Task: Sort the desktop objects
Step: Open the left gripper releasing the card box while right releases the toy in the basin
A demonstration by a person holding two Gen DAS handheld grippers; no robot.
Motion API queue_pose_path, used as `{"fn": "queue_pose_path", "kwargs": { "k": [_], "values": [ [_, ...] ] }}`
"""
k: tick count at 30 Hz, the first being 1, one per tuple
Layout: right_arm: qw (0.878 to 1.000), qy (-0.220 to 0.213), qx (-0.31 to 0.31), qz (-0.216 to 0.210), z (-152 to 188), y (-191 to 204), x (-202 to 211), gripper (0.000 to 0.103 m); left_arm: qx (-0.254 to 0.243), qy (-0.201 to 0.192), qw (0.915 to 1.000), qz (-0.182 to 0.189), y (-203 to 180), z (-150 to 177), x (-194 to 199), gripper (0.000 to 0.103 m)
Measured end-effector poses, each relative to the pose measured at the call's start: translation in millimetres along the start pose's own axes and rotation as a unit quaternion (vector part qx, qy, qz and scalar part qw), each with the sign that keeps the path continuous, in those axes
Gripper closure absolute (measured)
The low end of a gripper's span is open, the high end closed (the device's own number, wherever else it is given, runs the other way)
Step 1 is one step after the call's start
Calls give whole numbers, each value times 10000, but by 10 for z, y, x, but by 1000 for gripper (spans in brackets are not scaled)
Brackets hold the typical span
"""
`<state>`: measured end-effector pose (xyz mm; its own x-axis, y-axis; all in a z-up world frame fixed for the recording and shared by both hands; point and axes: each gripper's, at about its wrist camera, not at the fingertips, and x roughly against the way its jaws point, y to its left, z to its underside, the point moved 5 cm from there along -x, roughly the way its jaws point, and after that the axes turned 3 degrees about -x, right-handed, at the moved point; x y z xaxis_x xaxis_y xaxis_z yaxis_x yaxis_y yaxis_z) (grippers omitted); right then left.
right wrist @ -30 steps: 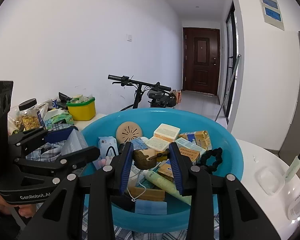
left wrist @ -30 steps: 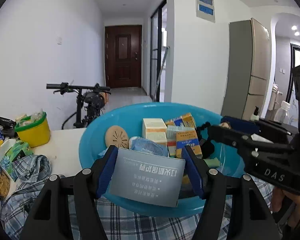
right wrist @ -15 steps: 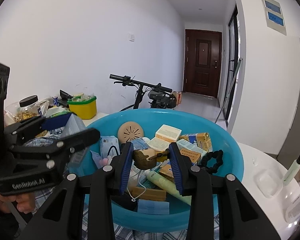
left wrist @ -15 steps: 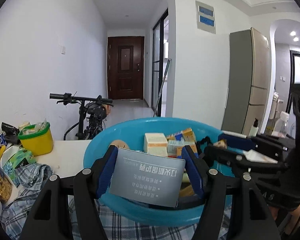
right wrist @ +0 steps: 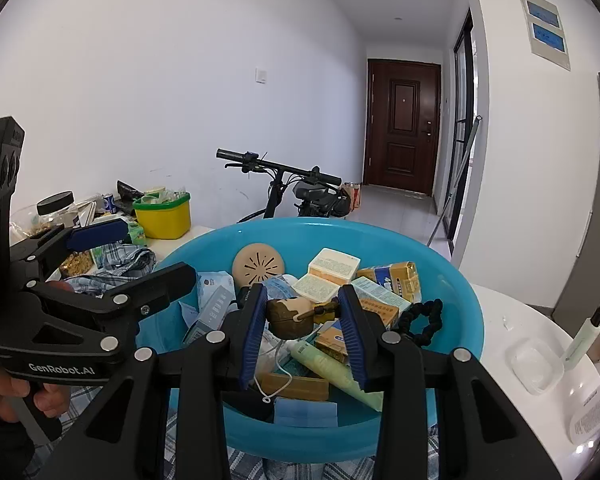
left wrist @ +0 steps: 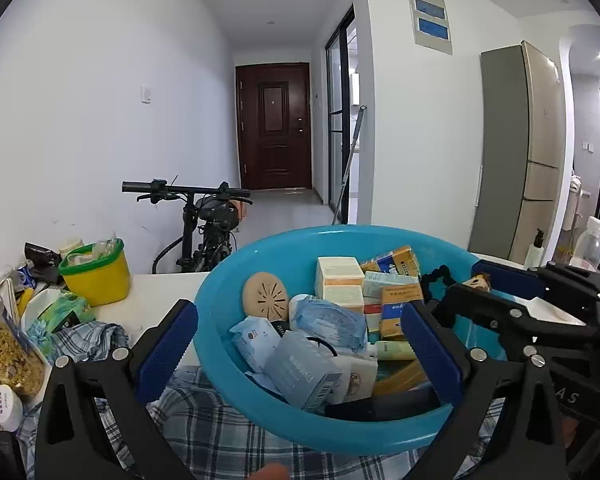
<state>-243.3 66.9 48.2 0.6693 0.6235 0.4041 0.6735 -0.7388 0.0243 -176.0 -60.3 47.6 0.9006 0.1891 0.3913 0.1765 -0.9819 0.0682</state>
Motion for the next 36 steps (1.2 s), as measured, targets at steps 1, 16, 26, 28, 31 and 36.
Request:
{"fn": "queue_pose_path", "kwargs": {
  "k": [1, 16, 26, 28, 31, 36],
  "values": [
    [10000, -2, -2, 4, 2, -4, 1, 67, 10, 13, 10000, 17, -2, 3, 0, 0],
    [10000, 4, -29, -6, 7, -1, 1, 67, 190, 107, 9996, 193, 48, 39, -45, 0],
    [9943, -160, -207, 1034, -14, -217, 77, 2, 217, 108, 9994, 258, 75, 55, -31, 0],
    [9954, -303, -387, 819, -25, -279, 145, 0, 311, 113, 9992, 245, 116, 42, -22, 0],
    [9961, -358, -639, 492, -30, -311, 178, 0, 249, 137, 9994, 188, 105, 60, -37, 0],
    [9973, -197, -397, 585, -2, -232, 98, 0, 197, 184, 9995, 179, 67, 75, -44, 0]
  ]
}}
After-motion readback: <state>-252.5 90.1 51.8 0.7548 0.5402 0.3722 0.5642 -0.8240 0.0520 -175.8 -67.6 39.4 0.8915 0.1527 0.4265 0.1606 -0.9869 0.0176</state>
